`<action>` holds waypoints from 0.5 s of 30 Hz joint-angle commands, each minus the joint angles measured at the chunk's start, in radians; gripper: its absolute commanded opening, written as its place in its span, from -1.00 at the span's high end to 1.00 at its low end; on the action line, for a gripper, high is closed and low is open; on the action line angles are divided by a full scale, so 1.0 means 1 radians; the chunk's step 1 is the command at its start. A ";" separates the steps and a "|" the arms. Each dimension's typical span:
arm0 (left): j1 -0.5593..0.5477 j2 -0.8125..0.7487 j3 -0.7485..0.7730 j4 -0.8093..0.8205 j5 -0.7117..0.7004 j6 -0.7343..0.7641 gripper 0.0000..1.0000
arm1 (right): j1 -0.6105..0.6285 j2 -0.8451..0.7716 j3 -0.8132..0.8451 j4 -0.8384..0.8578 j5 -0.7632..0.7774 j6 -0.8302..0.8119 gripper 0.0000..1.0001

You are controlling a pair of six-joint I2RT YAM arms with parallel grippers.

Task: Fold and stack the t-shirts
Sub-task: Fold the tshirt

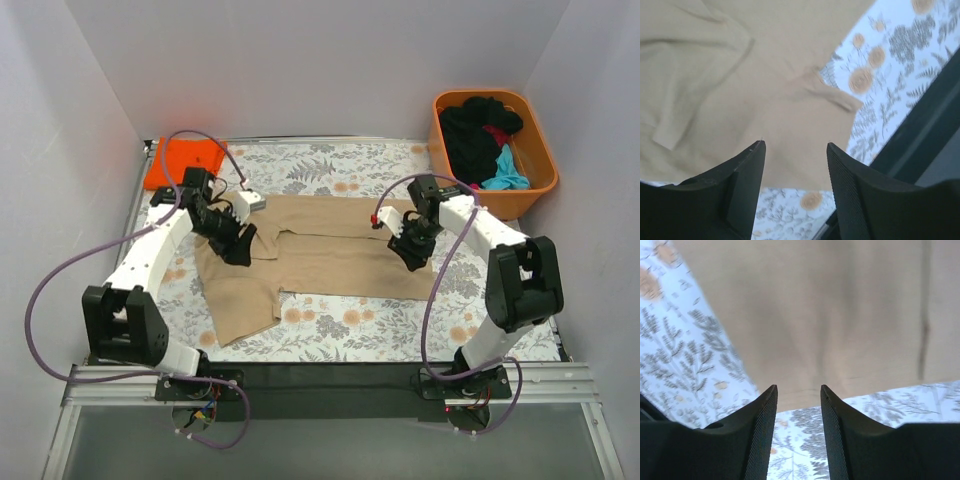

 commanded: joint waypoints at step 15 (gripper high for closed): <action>-0.121 -0.327 -0.534 -0.086 -0.330 0.443 0.04 | 0.082 -0.104 -0.249 0.109 0.178 -0.019 0.02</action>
